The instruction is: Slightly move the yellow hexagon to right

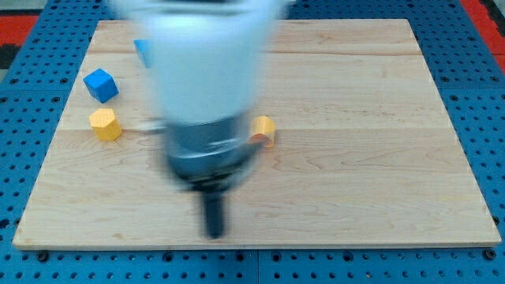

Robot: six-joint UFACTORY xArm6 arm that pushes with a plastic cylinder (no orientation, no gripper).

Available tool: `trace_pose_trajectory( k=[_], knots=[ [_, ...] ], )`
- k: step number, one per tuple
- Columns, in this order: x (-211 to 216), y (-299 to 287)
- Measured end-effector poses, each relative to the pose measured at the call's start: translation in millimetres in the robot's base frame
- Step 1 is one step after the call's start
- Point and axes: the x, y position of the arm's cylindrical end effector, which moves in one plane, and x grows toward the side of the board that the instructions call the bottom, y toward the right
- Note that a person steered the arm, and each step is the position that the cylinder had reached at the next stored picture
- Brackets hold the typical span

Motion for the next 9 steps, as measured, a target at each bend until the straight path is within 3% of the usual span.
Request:
trace_pose_trajectory(
  k=[1, 2, 4, 7, 8, 9],
  knots=[
    [-29, -157],
    [-65, -200],
    [-144, -164],
    [-169, -155],
    [-170, -113],
    [-156, -152]
  ],
)
